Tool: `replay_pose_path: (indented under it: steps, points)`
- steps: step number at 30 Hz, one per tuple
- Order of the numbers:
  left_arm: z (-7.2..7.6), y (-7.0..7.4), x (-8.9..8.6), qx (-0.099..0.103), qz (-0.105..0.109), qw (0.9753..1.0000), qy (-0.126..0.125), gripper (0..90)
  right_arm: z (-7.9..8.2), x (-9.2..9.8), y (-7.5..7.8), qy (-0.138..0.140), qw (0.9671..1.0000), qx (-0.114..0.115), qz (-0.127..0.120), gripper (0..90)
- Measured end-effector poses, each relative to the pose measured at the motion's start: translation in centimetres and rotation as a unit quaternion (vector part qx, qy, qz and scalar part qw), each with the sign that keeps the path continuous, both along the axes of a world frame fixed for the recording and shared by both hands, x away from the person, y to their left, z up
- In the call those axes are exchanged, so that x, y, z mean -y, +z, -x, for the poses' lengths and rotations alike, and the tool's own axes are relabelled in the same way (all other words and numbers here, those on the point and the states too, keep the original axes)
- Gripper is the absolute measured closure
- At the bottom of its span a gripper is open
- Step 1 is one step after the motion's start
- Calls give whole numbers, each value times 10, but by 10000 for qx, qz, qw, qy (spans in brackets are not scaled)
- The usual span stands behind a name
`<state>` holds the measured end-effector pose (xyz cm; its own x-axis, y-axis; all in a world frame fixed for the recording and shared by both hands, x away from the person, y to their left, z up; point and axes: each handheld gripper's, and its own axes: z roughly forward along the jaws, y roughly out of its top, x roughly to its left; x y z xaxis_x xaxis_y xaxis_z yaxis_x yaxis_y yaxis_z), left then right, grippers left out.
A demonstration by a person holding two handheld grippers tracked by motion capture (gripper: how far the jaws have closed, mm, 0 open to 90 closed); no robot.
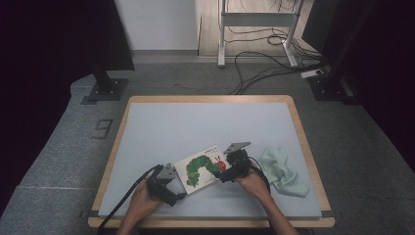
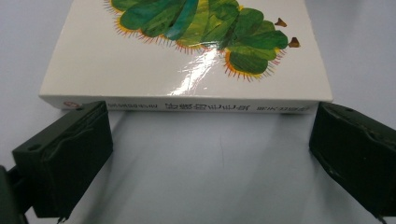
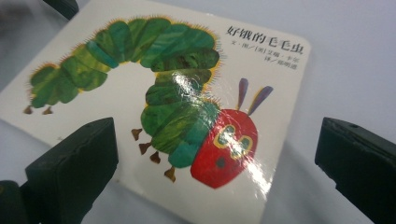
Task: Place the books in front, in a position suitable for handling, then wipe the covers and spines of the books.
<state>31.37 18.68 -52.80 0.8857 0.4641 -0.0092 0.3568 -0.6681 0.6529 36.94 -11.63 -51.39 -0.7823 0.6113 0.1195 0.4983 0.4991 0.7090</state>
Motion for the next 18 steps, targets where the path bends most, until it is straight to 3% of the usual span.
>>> replay_pose_path:
  steps: [6,18]
  points:
    - [2,0,-14,0,12,9998,196,0,8,21,14,-122,9998,134,-13,0]
    - [3,0,-14,3,23,9998,207,0,25,73,24,-594,9978,278,130,13]
